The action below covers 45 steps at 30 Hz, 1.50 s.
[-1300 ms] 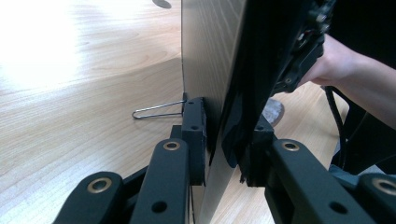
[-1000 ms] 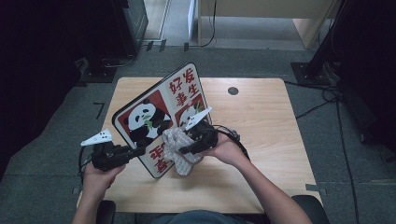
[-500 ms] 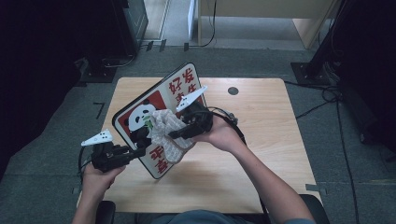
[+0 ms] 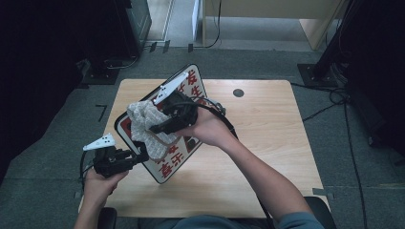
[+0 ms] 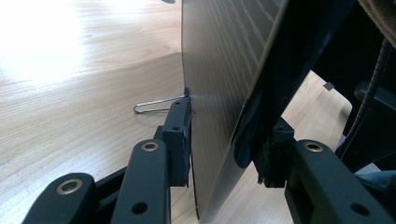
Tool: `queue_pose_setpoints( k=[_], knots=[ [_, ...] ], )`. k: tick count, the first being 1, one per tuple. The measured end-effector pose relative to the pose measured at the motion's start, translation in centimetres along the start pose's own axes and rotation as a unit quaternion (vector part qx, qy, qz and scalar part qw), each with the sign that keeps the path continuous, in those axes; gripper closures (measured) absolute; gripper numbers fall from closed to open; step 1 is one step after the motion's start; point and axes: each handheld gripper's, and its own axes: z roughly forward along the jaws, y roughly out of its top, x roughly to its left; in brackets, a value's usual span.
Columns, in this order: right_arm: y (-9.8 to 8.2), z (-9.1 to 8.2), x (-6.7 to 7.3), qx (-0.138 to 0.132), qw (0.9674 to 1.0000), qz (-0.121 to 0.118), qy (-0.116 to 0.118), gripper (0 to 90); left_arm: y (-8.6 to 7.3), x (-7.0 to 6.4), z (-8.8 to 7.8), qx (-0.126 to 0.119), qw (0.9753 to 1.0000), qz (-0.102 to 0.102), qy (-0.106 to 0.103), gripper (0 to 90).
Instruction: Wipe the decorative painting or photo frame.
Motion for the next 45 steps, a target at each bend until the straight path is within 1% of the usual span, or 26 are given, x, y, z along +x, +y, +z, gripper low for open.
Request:
queue_pose_setpoints(
  k=[2,4,6,7,12,16,18,20,24,31,37,45],
  knots=[
    [0.2,0.4,0.0,0.003,1.0000,-0.002,-0.001,63.5,-0.1,0.1,-0.1,-0.001,1.0000,0.000,0.000,61.1],
    [0.2,0.5,0.0,0.004,1.0000,0.000,-0.002,63.5,-0.2,0.1,-0.3,-0.006,1.0000,-0.002,-0.005,58.3],
    [0.1,0.5,-0.2,0.002,1.0000,0.001,-0.001,63.5,-0.2,0.1,-0.6,-0.008,1.0000,-0.003,-0.003,58.1],
    [0.1,0.5,-0.2,0.002,1.0000,0.001,-0.001,63.5,-0.3,0.1,-0.7,-0.008,1.0000,-0.003,-0.005,58.9],
    [0.1,0.4,-0.1,0.003,1.0000,0.003,0.002,63.5,-0.4,-0.1,-1.0,-0.006,1.0000,-0.001,-0.001,68.5],
    [0.2,0.7,0.1,0.004,1.0000,-0.003,0.004,63.5,-0.5,-0.3,-1.2,-0.008,1.0000,0.002,-0.001,74.7],
    [0.1,0.9,0.0,0.006,1.0000,-0.001,0.003,63.5,-0.5,-0.3,-1.3,-0.008,1.0000,0.003,0.003,75.9],
    [-0.1,1.1,-0.1,0.006,1.0000,0.002,0.006,63.4,-0.5,-0.3,-1.3,-0.008,1.0000,0.002,0.002,76.9],
    [-0.6,1.4,-0.3,0.006,0.9999,0.001,0.009,63.4,-0.6,-0.4,-1.3,-0.008,0.9999,0.005,0.005,77.2],
    [-1.4,1.7,-0.4,0.014,0.9998,0.002,0.014,63.3,-0.6,-0.4,-1.4,-0.007,0.9999,0.007,0.006,77.2],
    [-2.3,2.2,-0.6,0.017,0.9997,0.009,0.016,63.3,-0.6,-0.4,-1.4,-0.007,0.9999,0.008,0.006,77.2],
    [-3.5,2.7,-0.8,0.022,0.9995,0.011,0.021,63.2,-0.6,-0.4,-1.4,-0.007,0.9999,0.009,0.006,77.2]
  ],
)
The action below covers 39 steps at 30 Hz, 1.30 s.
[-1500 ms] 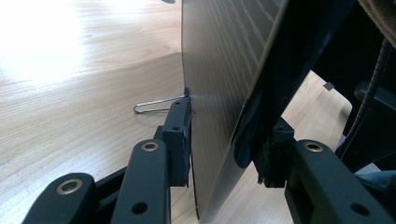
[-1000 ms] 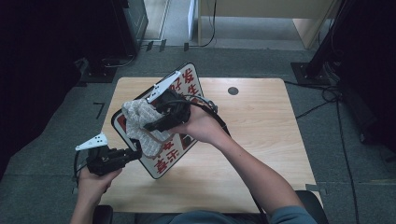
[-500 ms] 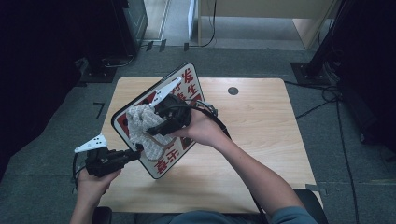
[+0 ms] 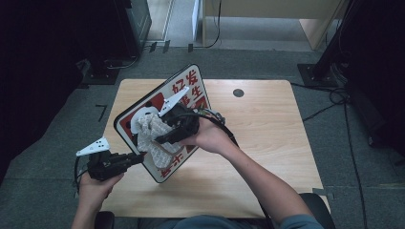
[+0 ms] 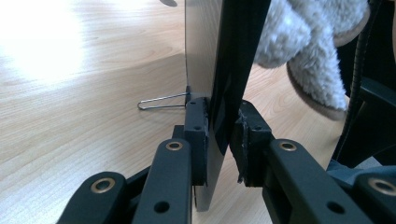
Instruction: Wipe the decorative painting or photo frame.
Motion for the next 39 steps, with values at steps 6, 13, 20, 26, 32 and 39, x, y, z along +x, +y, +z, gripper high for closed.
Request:
queue_pose_setpoints(
  k=[6,13,20,26,32,39],
  knots=[
    [-0.9,0.4,-0.2,0.002,1.0000,0.005,0.004,63.1,0.0,0.0,0.0,0.000,1.0000,0.000,0.000,77.2],
    [-2.2,1.0,-0.4,0.003,0.9999,0.013,0.008,63.1,0.0,0.0,0.0,0.001,1.0000,0.002,0.000,77.4],
    [-3.7,1.7,-0.7,0.001,0.9996,0.020,0.019,63.1,0.0,0.0,0.0,0.001,1.0000,0.003,-0.001,77.4],
    [-4.8,2.3,-1.0,-0.007,0.9994,0.021,0.026,63.1,0.1,-0.1,0.0,0.001,1.0000,0.003,0.000,77.3],
    [-5.7,2.7,-1.0,-0.015,0.9993,0.015,0.031,62.8,0.1,-0.1,0.1,0.002,1.0000,0.005,-0.001,77.0],
    [-7.1,3.5,-1.1,-0.015,0.9993,0.005,0.033,62.7,0.1,-0.2,0.2,0.004,1.0000,0.008,-0.001,77.1]
  ],
)
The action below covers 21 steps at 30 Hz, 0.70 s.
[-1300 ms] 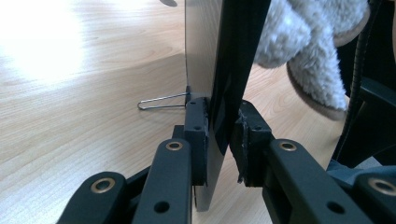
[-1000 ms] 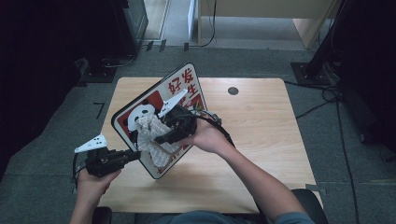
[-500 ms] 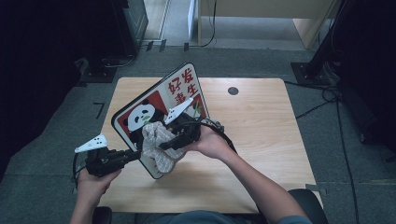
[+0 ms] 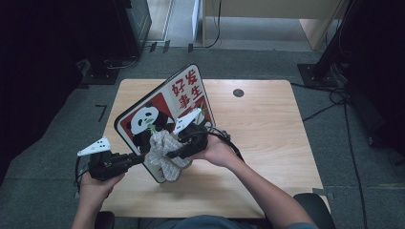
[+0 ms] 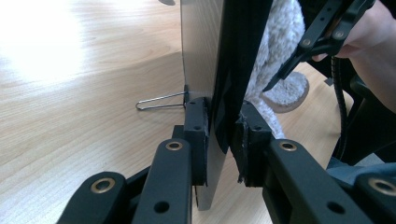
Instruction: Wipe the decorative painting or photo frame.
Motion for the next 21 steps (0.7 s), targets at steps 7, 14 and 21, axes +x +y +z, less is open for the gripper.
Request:
queue_pose_setpoints(
  k=[7,14,21],
  knots=[
    [-1.8,0.9,-0.1,0.000,0.9999,0.012,0.006,62.6,0.0,0.0,0.0,0.000,1.0000,0.000,-0.001,77.0],
    [-3.1,1.8,0.0,0.013,0.9997,0.022,0.006,62.6,0.0,0.0,0.0,0.000,1.0000,-0.001,-0.002,76.9],
    [-4.7,2.6,-0.1,0.012,0.9997,0.020,0.008,62.5,0.0,-0.1,0.0,0.000,1.0000,0.003,-0.001,76.5]
  ],
)
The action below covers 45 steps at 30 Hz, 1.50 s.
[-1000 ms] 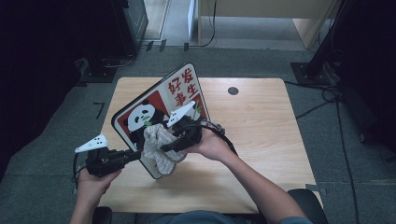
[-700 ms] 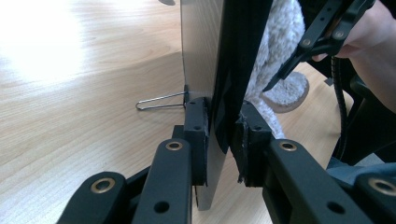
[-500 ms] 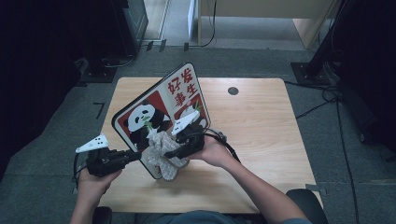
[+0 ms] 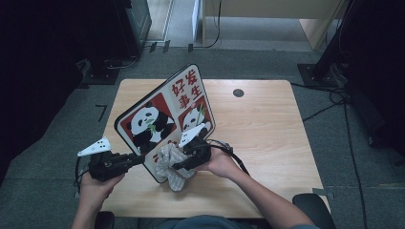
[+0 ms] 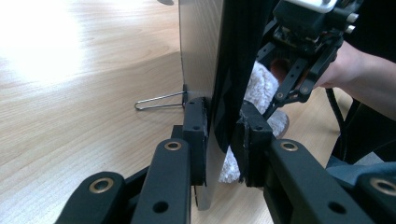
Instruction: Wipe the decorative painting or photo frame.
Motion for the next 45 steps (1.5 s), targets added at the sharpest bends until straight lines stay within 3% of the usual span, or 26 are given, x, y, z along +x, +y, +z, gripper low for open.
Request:
queue_pose_setpoints(
  k=[18,25,32,38,45],
  knots=[
    [-2.3,2.0,-0.1,0.054,0.9985,0.008,-0.004,62.4,-0.1,0.1,0.1,0.001,1.0000,-0.001,-0.004,76.1],
    [-2.0,1.4,-0.4,0.049,0.9982,0.028,0.022,63.4,-0.1,0.2,0.1,0.002,1.0000,-0.003,-0.006,75.3],
    [-0.8,-0.3,0.1,0.036,0.9989,0.030,0.011,63.6,-0.1,0.2,0.0,0.005,0.9999,-0.003,-0.010,71.1],
    [1.3,-2.3,0.6,0.012,0.9993,0.035,0.005,63.6,-0.1,0.2,-0.3,0.003,0.9999,-0.005,-0.011,69.1],
    [4.1,-4.2,0.8,-0.003,0.9998,0.021,-0.004,64.0,-0.3,0.1,-0.7,0.002,0.9999,-0.007,-0.010,69.6]
  ],
)
